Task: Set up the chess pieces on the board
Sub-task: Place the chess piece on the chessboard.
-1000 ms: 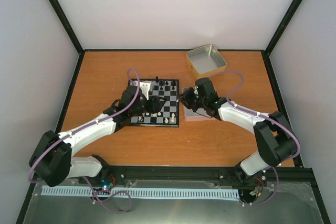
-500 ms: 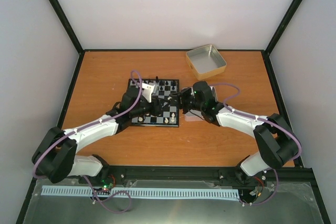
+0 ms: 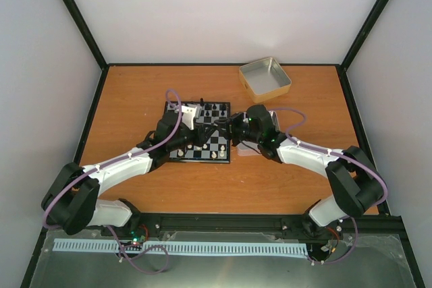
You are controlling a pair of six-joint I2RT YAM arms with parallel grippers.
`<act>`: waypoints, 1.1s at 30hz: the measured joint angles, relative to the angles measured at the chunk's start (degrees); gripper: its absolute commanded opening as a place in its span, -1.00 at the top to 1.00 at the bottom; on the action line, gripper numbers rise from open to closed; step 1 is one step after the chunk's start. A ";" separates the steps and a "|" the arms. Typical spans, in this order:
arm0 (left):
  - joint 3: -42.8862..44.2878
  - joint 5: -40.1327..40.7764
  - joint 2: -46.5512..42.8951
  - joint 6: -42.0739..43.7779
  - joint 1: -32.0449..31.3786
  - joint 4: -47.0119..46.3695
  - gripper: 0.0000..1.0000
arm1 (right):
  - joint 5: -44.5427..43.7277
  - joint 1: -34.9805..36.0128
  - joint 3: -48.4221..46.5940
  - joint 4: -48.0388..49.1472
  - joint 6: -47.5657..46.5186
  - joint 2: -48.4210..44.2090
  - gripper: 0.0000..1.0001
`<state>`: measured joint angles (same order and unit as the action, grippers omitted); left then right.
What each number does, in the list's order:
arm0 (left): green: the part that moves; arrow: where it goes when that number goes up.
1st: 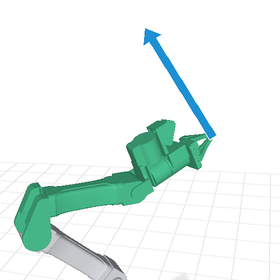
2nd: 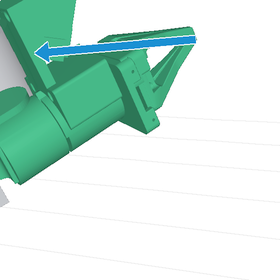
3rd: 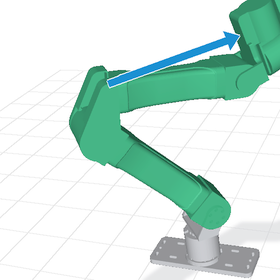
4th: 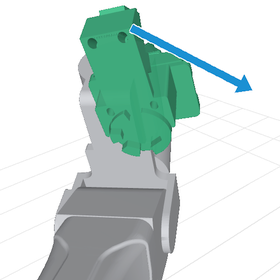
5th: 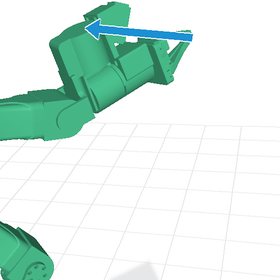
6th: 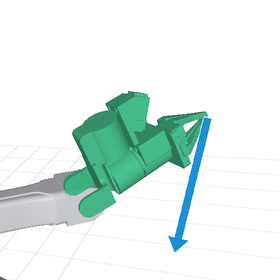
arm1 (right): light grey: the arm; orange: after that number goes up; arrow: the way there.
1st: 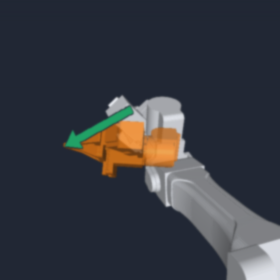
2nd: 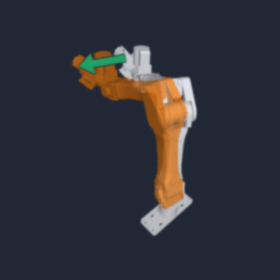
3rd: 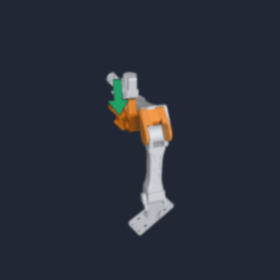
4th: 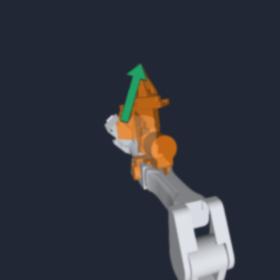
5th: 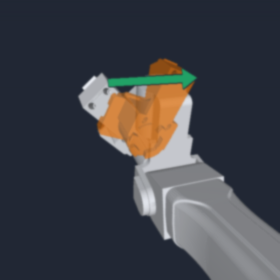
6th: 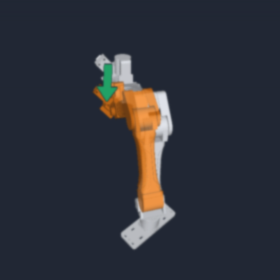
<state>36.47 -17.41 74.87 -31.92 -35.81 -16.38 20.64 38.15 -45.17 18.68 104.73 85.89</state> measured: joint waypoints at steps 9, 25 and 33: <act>0.00 1.36 0.02 -0.44 -0.02 -0.39 0.93 | 0.76 0.20 0.00 1.22 0.13 0.63 0.72; 7.74 2.99 1.27 3.58 -0.09 15.87 0.99 | -11.65 -0.17 -0.98 -16.61 -17.14 -8.24 -0.14; 18.53 2.64 12.17 6.40 -0.09 37.29 0.98 | -27.85 -0.81 -2.05 -30.49 -31.93 -18.08 -0.15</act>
<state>55.00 -14.76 87.05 -25.52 -35.90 20.91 -7.20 37.34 -47.22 -11.81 72.79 67.81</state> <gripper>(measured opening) 0.070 0.572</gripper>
